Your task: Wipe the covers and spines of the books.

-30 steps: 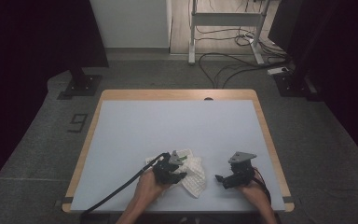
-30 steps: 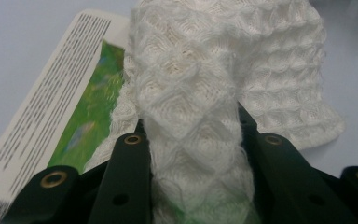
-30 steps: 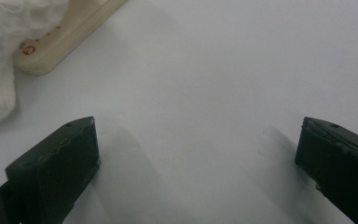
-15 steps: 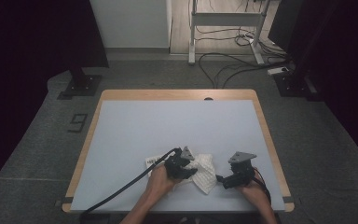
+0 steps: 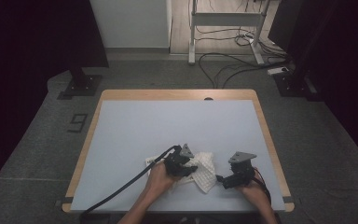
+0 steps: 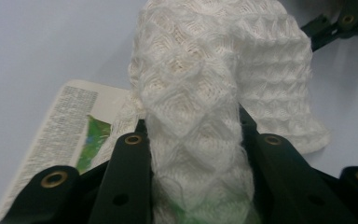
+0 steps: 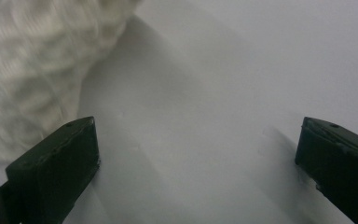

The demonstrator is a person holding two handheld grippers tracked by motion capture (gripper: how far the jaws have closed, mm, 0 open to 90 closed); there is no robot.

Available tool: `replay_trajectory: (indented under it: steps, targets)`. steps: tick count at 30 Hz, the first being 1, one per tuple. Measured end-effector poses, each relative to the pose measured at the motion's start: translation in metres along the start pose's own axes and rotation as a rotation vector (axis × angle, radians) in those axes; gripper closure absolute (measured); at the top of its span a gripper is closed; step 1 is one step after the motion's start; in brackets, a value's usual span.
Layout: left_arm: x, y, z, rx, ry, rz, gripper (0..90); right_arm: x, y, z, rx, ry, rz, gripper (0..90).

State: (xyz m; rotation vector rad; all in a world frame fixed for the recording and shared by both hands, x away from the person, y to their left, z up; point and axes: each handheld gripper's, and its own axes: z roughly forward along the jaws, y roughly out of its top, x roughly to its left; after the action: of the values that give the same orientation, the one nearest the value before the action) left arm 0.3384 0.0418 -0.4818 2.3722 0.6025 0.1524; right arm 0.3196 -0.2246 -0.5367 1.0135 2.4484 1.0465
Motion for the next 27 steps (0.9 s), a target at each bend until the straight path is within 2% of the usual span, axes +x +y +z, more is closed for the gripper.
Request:
replay_trajectory:
  steps: [6,9,11,14,17,21,27]
  targets:
    - [0.007,0.007,-0.022,-0.026,0.0,-0.023,68.5,0.0,0.0,0.0,0.0,-0.001,0.001,0.0]
    - [0.006,0.015,-0.031,-0.029,0.022,-0.01,68.4,0.0,0.0,0.0,0.001,-0.001,0.001,0.0]
    - [0.005,0.02,-0.038,-0.044,0.014,-0.01,68.4,0.0,0.0,0.0,-0.001,-0.002,-0.002,0.0]
    - [0.003,0.027,-0.045,-0.042,0.036,0.02,68.4,0.0,0.0,0.0,0.0,0.0,0.003,0.0]
    - [0.004,0.031,-0.049,-0.057,0.047,0.03,68.5,0.0,0.0,0.0,0.0,0.0,0.001,0.0]
    - [0.01,0.032,-0.051,-0.053,0.049,0.017,68.6,0.0,0.0,0.0,0.0,-0.001,0.0,0.0]
    - [0.019,0.031,-0.056,-0.043,0.073,0.011,68.5,0.0,0.0,0.0,0.0,-0.002,-0.001,0.0]
